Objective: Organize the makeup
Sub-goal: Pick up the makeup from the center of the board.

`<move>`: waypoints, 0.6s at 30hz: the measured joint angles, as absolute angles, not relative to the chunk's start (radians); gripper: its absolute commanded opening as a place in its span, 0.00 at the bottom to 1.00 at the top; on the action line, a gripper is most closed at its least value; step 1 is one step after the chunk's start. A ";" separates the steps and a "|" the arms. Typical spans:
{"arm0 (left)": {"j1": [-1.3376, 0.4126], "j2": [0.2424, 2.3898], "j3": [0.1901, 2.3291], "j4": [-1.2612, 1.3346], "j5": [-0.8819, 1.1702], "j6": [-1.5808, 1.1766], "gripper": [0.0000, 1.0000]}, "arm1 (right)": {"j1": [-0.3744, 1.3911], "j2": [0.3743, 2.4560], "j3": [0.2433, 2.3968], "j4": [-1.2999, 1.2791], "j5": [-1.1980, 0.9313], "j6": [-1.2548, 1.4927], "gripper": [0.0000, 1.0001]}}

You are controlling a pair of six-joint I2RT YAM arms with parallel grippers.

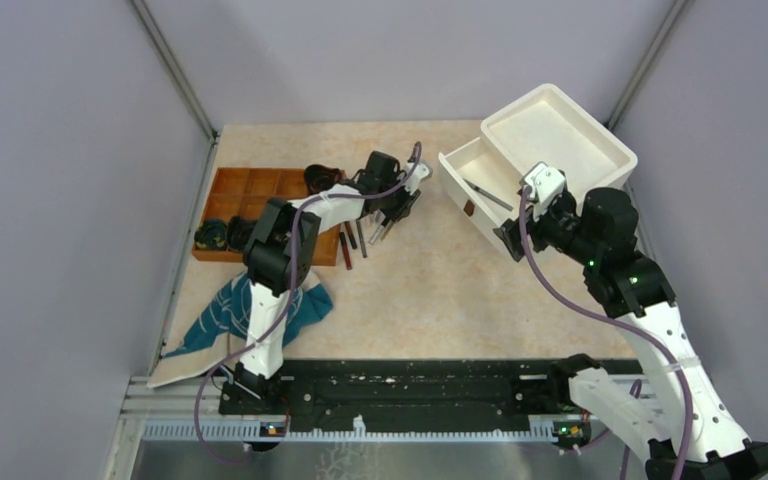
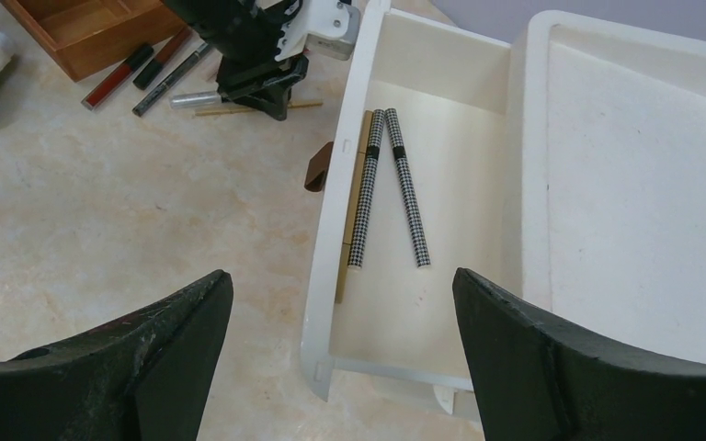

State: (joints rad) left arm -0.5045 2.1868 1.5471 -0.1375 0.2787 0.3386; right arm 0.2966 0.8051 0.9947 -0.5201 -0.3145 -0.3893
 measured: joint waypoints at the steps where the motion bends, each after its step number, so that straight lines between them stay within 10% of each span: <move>1: -0.509 2.187 1.546 -0.137 0.279 0.338 0.34 | 0.296 0.804 0.995 -0.520 -0.316 -0.389 0.89; 18: -0.577 2.111 1.401 -0.071 0.383 0.340 0.00 | 0.291 0.817 1.011 -0.548 -0.322 -0.397 0.89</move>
